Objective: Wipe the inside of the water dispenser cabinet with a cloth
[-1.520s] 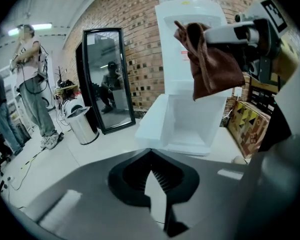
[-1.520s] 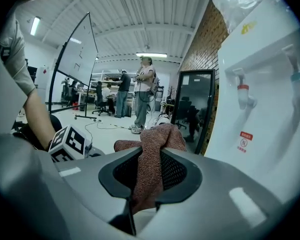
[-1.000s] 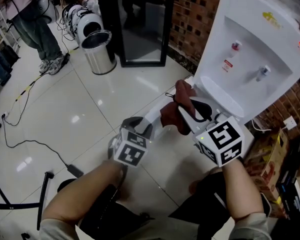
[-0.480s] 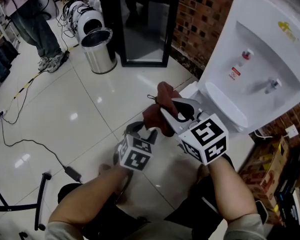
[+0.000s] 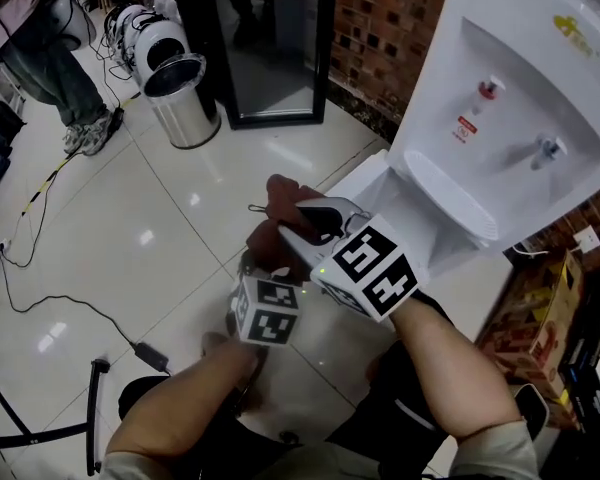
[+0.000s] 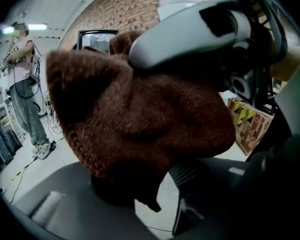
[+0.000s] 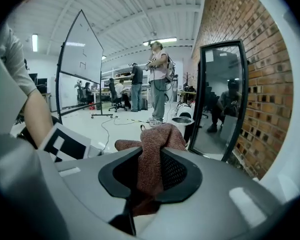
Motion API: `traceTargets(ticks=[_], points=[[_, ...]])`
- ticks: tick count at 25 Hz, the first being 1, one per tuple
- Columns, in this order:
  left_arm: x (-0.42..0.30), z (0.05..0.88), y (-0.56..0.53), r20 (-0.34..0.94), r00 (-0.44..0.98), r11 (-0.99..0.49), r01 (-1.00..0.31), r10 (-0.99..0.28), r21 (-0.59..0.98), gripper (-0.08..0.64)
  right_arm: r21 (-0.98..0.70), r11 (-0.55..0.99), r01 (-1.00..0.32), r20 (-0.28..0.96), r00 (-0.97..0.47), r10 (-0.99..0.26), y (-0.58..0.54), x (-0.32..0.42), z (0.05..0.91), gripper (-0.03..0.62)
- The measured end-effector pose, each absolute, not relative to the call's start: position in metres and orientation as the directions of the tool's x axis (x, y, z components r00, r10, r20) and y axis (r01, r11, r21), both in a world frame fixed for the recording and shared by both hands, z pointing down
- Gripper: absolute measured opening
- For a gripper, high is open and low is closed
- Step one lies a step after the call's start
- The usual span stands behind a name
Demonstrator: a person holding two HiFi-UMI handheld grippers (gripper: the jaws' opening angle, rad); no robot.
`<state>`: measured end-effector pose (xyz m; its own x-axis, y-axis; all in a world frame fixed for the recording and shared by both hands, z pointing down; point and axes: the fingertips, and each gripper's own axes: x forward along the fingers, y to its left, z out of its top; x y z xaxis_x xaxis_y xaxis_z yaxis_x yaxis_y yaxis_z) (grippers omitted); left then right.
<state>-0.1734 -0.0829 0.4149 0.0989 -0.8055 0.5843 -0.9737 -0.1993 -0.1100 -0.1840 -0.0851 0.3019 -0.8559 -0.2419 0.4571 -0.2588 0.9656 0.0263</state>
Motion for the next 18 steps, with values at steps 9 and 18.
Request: traceTargets(ticks=[9,18], points=[[-0.173,0.416,-0.085,0.591,0.091,-0.175,-0.981,-0.802,-0.085,0.187,0.118,0.96,-0.255,0.575,-0.77,-0.276,-0.111,-0.178,0.354,0.095],[-0.175,0.415,-0.084,0.59,0.095,-0.177,-0.981,-0.802,-0.083,0.187,0.199,0.888,-0.414,0.552,-0.701,-0.451,-0.164,-0.166,0.357,0.095]])
